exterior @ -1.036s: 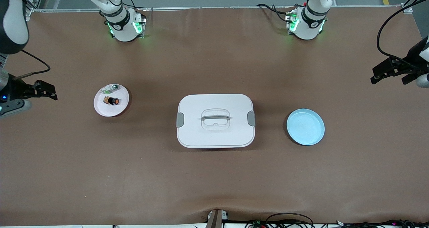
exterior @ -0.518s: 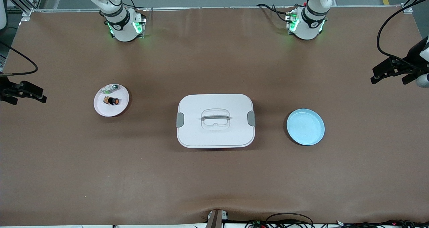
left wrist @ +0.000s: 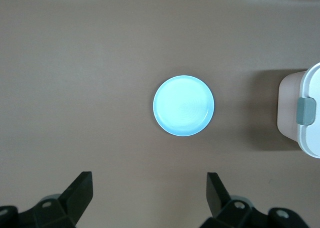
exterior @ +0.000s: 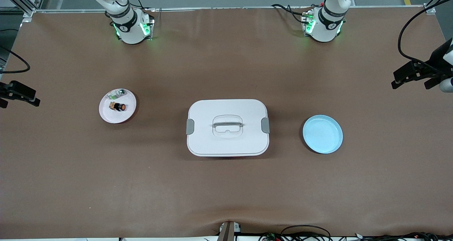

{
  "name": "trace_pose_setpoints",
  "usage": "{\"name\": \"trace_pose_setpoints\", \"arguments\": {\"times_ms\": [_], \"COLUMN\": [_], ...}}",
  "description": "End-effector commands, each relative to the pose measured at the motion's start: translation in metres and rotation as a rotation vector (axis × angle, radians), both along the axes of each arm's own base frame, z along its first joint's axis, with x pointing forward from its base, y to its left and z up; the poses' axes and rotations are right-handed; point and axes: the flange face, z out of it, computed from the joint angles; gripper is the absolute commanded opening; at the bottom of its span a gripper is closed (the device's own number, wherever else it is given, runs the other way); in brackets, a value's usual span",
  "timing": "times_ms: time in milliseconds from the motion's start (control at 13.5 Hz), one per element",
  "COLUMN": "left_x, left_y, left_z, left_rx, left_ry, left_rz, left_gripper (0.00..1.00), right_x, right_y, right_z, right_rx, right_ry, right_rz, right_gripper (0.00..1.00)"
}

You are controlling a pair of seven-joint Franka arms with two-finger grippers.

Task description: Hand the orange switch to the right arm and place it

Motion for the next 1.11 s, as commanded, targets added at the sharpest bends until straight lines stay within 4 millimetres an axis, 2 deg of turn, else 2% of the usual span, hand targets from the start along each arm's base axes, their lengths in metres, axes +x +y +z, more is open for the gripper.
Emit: {"name": "trace_pose_setpoints", "arguments": {"times_ms": [0,222,518,814,1036], "left_x": [0.001,0.001,0.002,0.002,0.002], "left_y": [0.0,0.002,0.002,0.002,0.002], "left_z": [0.005,0.005,0.004,0.004,0.004], "left_rx": [0.026,0.026,0.026,0.026,0.026], "left_ry": [-0.003,-0.003,-0.002,-0.002,-0.002], "left_rz": [-0.012,-0.009,-0.009,-0.008,-0.009], "left_gripper": [1.0,1.0,1.0,1.0,1.0], "right_x": [-0.002,-0.009,-0.013,-0.016,-0.019], "right_y": [-0.006,0.008,0.003,0.012,0.017], "right_z": [0.006,0.004,0.008,0.015,0.014], "right_rx": [0.005,-0.007,-0.002,0.001,0.034], "right_ry": [0.034,0.093,0.088,0.077,0.103], "right_rz": [-0.023,0.001,-0.013,-0.004,-0.058], "right_gripper": [1.0,1.0,1.0,1.0,1.0]}}
